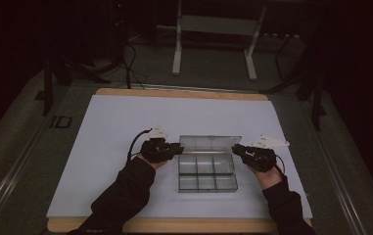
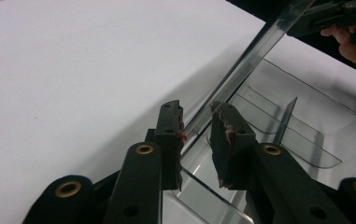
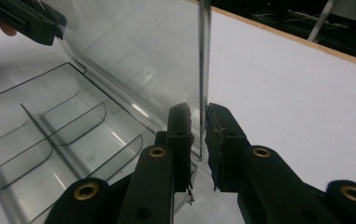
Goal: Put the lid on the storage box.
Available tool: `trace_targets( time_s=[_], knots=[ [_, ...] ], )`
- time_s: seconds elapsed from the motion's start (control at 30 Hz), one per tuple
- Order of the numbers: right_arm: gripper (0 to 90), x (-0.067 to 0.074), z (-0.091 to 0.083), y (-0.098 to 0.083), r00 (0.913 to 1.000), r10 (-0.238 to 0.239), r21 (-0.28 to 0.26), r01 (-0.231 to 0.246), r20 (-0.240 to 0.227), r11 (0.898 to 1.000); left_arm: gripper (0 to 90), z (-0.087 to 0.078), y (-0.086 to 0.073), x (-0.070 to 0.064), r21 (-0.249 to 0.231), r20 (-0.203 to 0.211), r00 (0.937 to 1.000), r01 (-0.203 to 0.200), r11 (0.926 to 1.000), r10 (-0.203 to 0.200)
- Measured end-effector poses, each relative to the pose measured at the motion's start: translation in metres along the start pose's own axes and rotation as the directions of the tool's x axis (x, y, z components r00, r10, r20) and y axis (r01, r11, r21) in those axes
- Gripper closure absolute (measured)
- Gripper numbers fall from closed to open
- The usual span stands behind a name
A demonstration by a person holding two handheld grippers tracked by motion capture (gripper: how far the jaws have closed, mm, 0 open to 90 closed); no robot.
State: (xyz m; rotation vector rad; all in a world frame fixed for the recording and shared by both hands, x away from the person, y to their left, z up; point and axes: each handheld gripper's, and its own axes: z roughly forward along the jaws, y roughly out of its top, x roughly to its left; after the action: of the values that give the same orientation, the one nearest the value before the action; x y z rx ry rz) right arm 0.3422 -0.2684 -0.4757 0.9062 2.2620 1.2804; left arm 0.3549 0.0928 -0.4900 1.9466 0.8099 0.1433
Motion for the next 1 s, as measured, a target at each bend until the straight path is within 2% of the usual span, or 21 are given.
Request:
trace_targets(
  time_s=[0.43, 0.63, 1.0],
  knots=[
    [82.0, 0.000, -0.007, -0.012, 0.9987, -0.019, 0.005, 0.019, -0.047, 1.000, 78.5, -0.007, -0.008, -0.008, 0.014, -0.001, 0.9997, -0.023, 0.9996, 0.023],
    [82.3, 0.001, -0.009, -0.019, 0.9972, -0.033, 0.015, 0.034, -0.067, 0.999, 80.3, -0.009, -0.013, -0.013, 0.038, -0.010, 0.9990, -0.044, 0.9983, 0.044],
    [82.4, 0.001, -0.012, -0.033, 0.9931, -0.026, 0.024, 0.029, -0.115, 0.999, 82.8, -0.008, -0.024, -0.017, 0.072, -0.004, 0.9986, -0.052, 0.9960, 0.052]
  ],
)
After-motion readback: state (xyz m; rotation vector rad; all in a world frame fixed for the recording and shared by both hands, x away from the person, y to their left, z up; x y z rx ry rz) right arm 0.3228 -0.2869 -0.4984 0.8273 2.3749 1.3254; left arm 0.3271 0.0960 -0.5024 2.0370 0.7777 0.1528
